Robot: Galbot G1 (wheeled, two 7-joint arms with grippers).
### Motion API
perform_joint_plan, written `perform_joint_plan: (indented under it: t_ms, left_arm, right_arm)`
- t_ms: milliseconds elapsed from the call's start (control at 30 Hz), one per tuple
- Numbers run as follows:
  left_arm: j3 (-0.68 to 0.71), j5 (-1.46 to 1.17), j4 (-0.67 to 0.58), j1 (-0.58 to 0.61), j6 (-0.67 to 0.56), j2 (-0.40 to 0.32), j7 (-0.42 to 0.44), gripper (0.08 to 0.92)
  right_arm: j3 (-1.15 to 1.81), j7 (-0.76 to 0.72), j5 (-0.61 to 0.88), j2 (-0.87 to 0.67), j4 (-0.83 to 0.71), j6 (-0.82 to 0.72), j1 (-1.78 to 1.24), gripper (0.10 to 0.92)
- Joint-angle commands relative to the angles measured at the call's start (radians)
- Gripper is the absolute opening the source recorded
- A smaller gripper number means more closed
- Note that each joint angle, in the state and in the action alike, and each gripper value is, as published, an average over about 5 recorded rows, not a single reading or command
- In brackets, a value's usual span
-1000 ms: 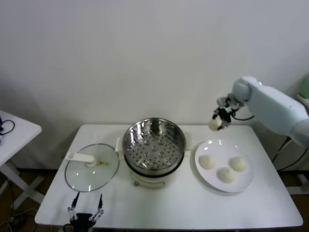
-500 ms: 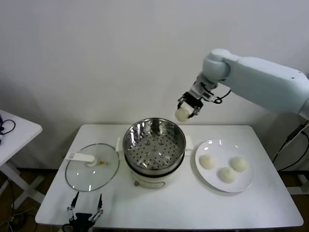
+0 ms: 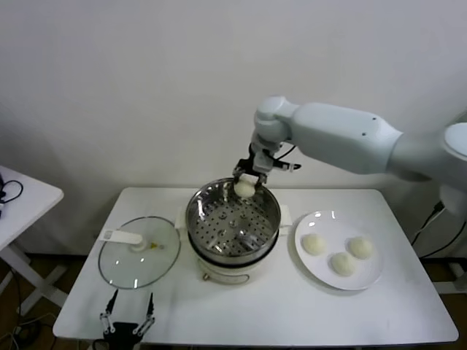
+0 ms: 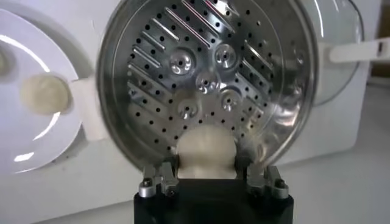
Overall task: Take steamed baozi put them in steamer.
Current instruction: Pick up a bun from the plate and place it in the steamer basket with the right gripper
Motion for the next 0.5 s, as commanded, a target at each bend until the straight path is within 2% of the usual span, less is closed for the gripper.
perform_joint_plan:
  t_ms: [33, 500]
  left_arm:
    - [0.0, 0.003, 0.005, -0.002, -0.003, -0.019, -0.001, 0.823]
    - [-0.004, 0.006, 0.023, -0.015, -0.011, -0.017, -0.003, 0.823]
  right_arm:
    - [0.014, 0.044, -0.117, 0.087, -0.101, 0.077, -0.113, 0.611]
    - [0.067, 0.064, -0.182, 0.12, -0.215, 0.121, -0.147, 0.619]
